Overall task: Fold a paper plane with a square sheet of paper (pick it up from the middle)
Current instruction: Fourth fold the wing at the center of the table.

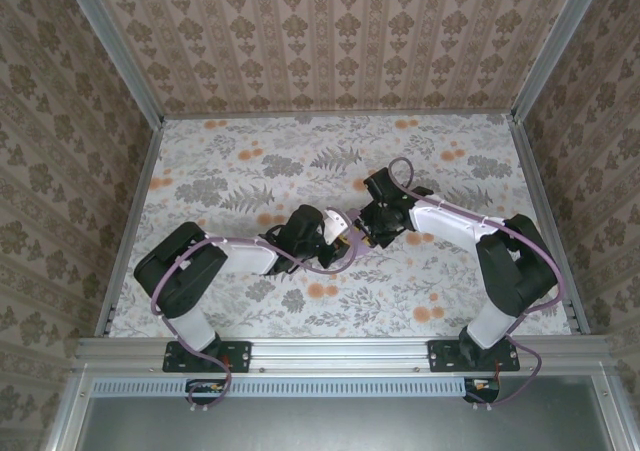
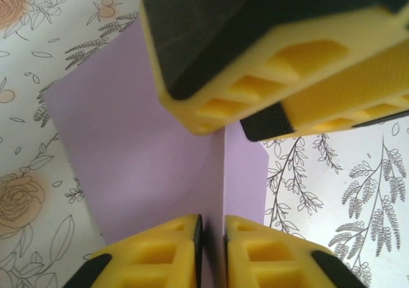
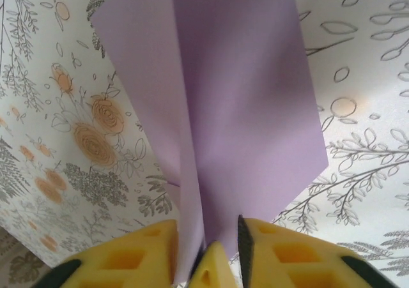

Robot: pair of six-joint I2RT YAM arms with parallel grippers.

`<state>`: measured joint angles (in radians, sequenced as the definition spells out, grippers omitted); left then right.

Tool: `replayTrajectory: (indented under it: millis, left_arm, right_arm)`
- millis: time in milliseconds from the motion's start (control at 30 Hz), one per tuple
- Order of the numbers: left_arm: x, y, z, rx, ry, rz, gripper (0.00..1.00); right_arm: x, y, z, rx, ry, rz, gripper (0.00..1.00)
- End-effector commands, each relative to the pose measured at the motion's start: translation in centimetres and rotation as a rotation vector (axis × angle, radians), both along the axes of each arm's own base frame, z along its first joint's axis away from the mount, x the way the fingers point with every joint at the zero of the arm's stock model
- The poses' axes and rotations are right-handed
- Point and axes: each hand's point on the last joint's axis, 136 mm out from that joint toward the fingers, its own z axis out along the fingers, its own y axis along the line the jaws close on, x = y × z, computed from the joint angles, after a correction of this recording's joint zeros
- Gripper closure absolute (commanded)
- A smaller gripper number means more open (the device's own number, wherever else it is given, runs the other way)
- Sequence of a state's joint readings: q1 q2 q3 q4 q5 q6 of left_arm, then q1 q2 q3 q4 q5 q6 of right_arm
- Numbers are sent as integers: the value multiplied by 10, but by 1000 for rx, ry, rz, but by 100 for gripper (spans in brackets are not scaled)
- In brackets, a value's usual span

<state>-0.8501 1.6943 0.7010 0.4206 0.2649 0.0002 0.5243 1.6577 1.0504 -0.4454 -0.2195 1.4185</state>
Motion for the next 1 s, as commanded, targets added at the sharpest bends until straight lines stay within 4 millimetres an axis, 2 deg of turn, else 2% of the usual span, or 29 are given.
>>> replayTrajectory:
  millis: [0, 100, 233, 333, 533, 800, 967]
  left_arm:
    - [7, 0, 5, -20, -14, 30, 86]
    - [9, 3, 4, -40, 32, 64, 90]
    - [10, 7, 3, -83, 133, 115, 95]
    - [8, 6, 6, -122, 224, 129, 96]
    - [-1, -1, 8, -116, 387, 137, 98]
    - [-6, -9, 6, -108, 579, 193, 99]
    - [-8, -15, 0, -119, 677, 221, 98]
  right_arm:
    - [1, -7, 10, 17, -19, -3, 50]
    - [5, -18, 17, 16, -65, 25, 34]
    - [15, -22, 32, 28, -211, 123, 27]
    - [18, -19, 40, 44, -323, 208, 27]
    - [9, -9, 40, 101, -419, 330, 31]
    - [-8, -11, 17, 116, -405, 365, 41]
    - [-9, -13, 4, 115, -410, 368, 44]
